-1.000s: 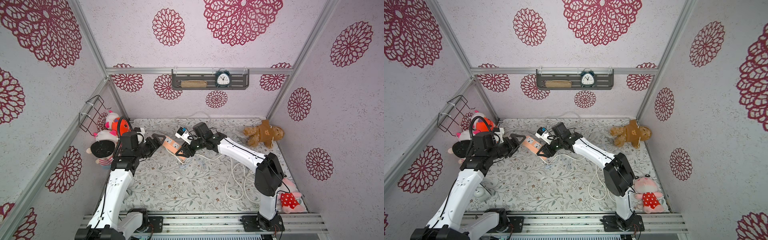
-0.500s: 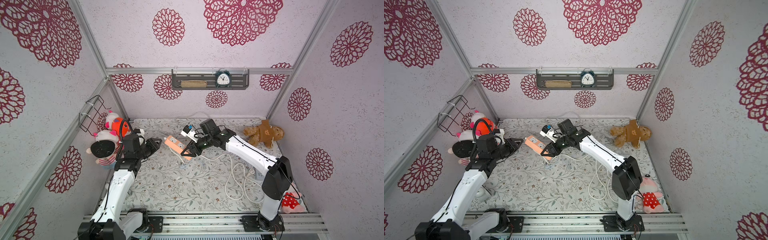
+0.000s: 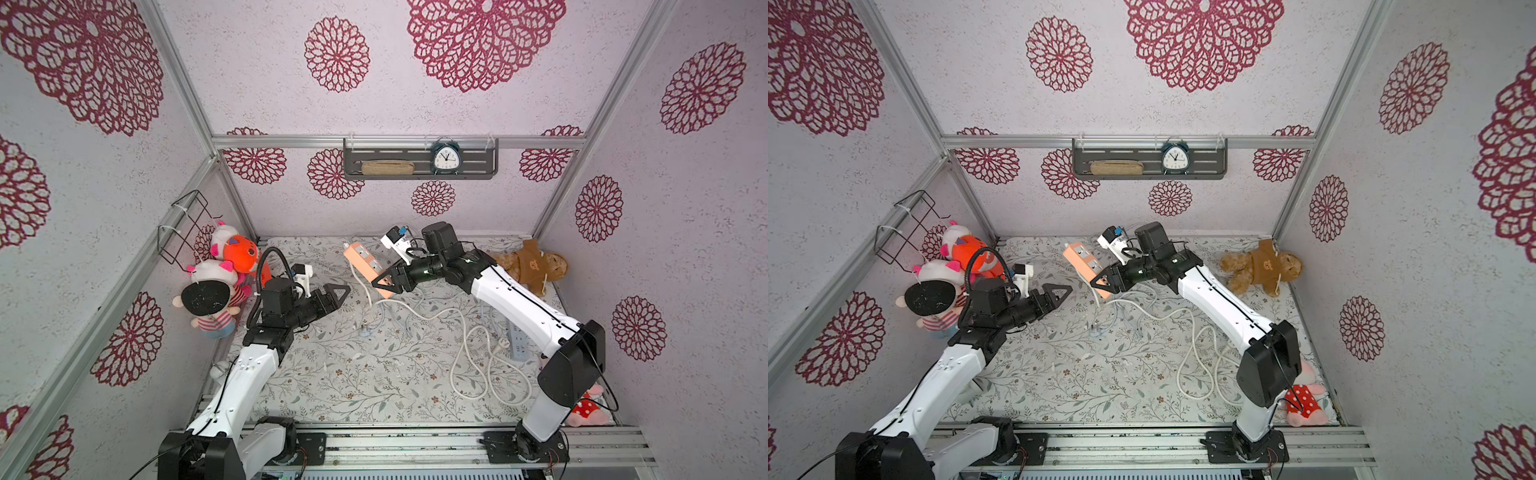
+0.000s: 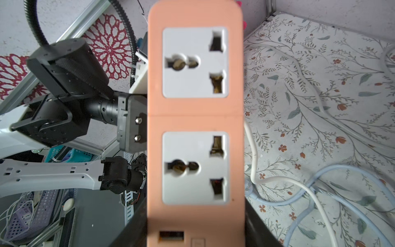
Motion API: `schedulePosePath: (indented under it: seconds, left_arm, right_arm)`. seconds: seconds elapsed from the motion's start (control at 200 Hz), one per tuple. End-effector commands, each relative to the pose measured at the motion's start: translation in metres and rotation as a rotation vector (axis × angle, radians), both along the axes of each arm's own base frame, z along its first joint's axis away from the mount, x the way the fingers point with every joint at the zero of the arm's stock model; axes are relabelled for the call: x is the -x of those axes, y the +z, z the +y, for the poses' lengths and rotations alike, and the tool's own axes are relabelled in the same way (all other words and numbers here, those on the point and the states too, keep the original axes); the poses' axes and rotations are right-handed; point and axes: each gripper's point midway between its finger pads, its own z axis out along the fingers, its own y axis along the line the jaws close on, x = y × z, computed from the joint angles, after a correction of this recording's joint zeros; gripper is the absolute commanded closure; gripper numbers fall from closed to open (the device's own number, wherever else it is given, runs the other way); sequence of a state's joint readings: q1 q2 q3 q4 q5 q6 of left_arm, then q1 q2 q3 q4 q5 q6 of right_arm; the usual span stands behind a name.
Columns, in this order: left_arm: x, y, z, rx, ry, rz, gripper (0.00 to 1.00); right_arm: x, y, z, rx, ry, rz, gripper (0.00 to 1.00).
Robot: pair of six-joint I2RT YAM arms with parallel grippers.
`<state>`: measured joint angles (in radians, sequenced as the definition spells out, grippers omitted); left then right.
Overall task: Unwrap the cord wrapped around the power strip
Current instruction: Unwrap the power cord from the power strip.
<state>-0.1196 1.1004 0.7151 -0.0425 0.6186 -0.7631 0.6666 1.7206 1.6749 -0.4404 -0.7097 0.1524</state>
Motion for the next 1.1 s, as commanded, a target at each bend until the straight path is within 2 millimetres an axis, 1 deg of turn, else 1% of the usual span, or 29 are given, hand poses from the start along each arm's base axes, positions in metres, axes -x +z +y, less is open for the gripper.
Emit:
schedulePosePath:
  seconds: [0.0,0.13,0.23,0.32,0.425,0.485,0.61,0.69,0.79,0.916,0.946,1.061,1.096]
  left_arm:
    - [-0.004,0.013,-0.015,-0.007,-0.063,-0.097,0.12]
    - [-0.022,0.005,-0.022,-0.022,-0.044,-0.085,0.24]
    - [-0.039,0.000,-0.022,-0.041,-0.010,-0.074,0.28]
    - [-0.053,0.000,-0.021,-0.060,0.016,-0.079,0.28]
    - [-0.065,0.010,-0.026,-0.032,0.022,-0.113,0.28]
    - [-0.070,0.009,-0.030,-0.032,0.019,-0.114,0.34]
    - [-0.076,0.007,-0.033,-0.024,0.026,-0.110,0.51]
    - [-0.076,0.010,-0.034,-0.020,0.025,-0.112,0.67]
    - [-0.069,0.011,-0.031,-0.056,0.021,-0.099,0.81]
    - [-0.056,0.011,-0.026,-0.108,0.015,-0.059,0.97]
    - [-0.052,0.013,-0.026,-0.113,0.008,-0.050,1.00]
    - [-0.037,0.020,-0.026,-0.121,-0.018,-0.027,1.00]
    - [-0.032,0.023,-0.027,-0.118,-0.033,-0.020,1.00]
  right_arm:
    - [0.006,0.038,0.001,-0.093,0.006,-0.052,0.93]
    - [0.010,0.043,0.005,-0.139,0.028,-0.026,0.93]
    - [0.012,0.041,0.006,-0.140,0.033,-0.016,0.94]
    - [0.013,0.040,0.006,-0.136,0.038,-0.013,0.93]
    - [0.012,0.037,0.006,-0.127,0.037,-0.009,0.93]
    - [0.011,0.035,0.006,-0.125,0.037,-0.009,0.94]
    - [0.010,0.035,0.007,-0.127,0.038,-0.008,0.94]
    - [0.006,0.031,0.006,-0.114,0.029,-0.010,0.94]
    - [-0.003,0.024,0.001,-0.095,-0.001,-0.012,0.94]
    - [-0.017,0.013,-0.004,-0.055,-0.043,-0.032,0.95]
    - [-0.021,0.009,-0.004,-0.042,-0.053,-0.038,0.96]
    - [-0.033,-0.005,-0.006,0.023,-0.084,-0.062,0.97]
    - [-0.038,-0.013,-0.007,0.057,-0.101,-0.072,0.98]
